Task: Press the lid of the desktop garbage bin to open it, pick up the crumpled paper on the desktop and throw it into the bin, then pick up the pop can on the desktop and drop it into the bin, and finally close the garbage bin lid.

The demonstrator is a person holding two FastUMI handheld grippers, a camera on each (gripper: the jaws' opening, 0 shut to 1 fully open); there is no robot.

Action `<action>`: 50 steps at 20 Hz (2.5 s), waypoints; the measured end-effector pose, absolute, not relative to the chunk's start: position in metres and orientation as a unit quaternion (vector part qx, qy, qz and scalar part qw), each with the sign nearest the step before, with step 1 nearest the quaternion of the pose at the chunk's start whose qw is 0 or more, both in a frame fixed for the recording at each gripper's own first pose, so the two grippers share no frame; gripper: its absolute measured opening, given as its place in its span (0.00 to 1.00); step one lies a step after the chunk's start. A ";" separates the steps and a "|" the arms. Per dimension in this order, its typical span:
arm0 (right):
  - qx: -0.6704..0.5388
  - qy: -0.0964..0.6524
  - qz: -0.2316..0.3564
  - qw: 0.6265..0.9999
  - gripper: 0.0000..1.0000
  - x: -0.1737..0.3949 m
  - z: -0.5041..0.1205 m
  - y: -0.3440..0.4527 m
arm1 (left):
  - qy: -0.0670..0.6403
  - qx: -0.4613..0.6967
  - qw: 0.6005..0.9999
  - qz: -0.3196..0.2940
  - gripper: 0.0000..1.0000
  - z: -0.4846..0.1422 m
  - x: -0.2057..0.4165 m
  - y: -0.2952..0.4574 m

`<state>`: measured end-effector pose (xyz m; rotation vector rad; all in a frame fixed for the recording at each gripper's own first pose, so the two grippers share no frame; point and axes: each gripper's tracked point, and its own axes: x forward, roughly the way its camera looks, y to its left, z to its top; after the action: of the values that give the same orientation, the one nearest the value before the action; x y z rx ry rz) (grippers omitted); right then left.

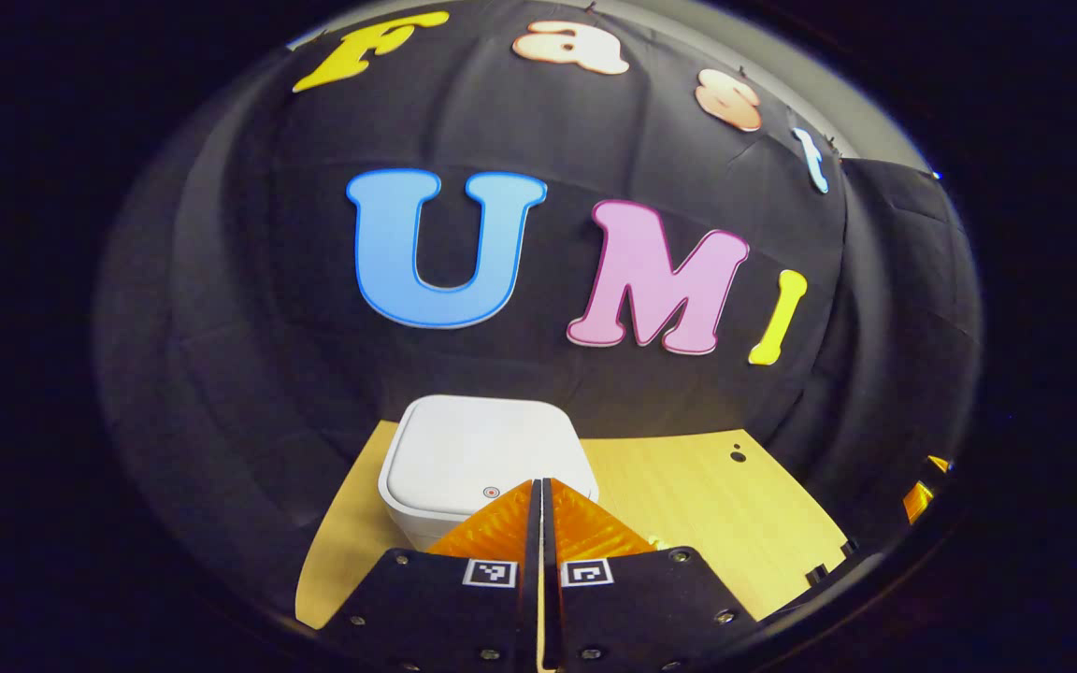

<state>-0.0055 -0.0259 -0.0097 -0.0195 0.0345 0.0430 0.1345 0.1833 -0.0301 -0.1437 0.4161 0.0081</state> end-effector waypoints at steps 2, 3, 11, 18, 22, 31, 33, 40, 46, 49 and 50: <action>-0.006 0.020 0.016 1.000 0.98 -0.007 -0.011 -0.031 | 0.248 -0.054 0.967 0.025 0.03 -0.052 0.152 0.205; -0.006 0.020 0.011 1.000 0.98 -0.009 -0.012 -0.035 | 0.256 -0.042 0.966 0.023 0.03 -0.058 0.160 0.210; 0.009 0.040 -0.012 0.999 0.98 -0.011 -0.025 -0.055 | 0.327 -0.032 0.944 0.033 0.04 -0.094 0.184 0.214; 0.019 0.061 -0.007 0.998 0.98 -0.004 -0.040 -0.047 | 0.330 -0.025 0.942 0.048 0.04 -0.097 0.192 0.226; 0.020 0.068 0.007 0.997 0.98 -0.001 -0.045 -0.034 | 0.338 -0.027 0.939 0.054 0.04 -0.100 0.189 0.227; 0.021 0.057 0.006 0.998 0.98 0.002 -0.033 -0.039 | 0.332 0.044 0.940 0.070 0.03 -0.092 0.190 0.232; 0.019 0.054 0.001 0.998 0.98 0.001 -0.030 -0.042 | 0.317 0.039 0.945 0.075 0.03 -0.084 0.193 0.233; 0.003 0.062 -0.005 0.998 0.98 -0.005 -0.032 -0.044 | 0.222 0.069 0.971 0.063 0.03 -0.022 0.189 0.225; -0.015 0.059 0.016 0.998 0.98 -0.003 -0.027 -0.022 | 0.140 0.071 0.986 0.055 0.99 0.023 0.170 0.210; -0.015 0.063 0.028 0.997 0.98 0.003 -0.029 -0.009 | 0.105 0.074 0.990 0.056 0.99 0.048 0.148 0.204; -0.014 0.065 0.032 0.997 0.98 0.006 -0.029 -0.005 | 0.096 0.074 0.991 0.054 0.99 0.055 0.137 0.199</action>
<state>0.0061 -0.0051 -0.0294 -0.0279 0.1292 0.0643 0.1370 0.1988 0.0546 0.1478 0.1916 0.1087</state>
